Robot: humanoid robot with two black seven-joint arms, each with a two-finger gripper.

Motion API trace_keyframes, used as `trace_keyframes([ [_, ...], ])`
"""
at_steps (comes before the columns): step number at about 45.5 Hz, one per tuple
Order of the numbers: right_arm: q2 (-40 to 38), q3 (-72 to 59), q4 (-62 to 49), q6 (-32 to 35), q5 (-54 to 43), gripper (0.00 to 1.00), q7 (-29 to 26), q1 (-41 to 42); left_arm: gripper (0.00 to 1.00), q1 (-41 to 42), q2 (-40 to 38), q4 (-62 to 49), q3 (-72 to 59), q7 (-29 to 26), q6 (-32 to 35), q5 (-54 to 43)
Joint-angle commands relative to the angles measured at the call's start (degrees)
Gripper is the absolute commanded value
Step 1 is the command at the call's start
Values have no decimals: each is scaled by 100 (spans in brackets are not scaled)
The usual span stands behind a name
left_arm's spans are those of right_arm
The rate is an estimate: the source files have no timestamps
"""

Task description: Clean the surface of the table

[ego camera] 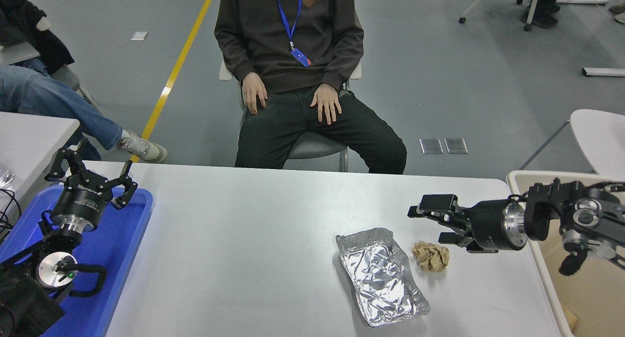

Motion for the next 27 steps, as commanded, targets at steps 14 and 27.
trace_keyframes([
  [14, 634, -1465, -298, -25, -147, 100, -171, 1183, 100, 0, 0, -4, -4, -8, 0, 0],
  [27, 871, -2204, -281, -25, -586, 100, -189, 1438, 100, 0, 0, -4, -4, 0, 0, 0],
])
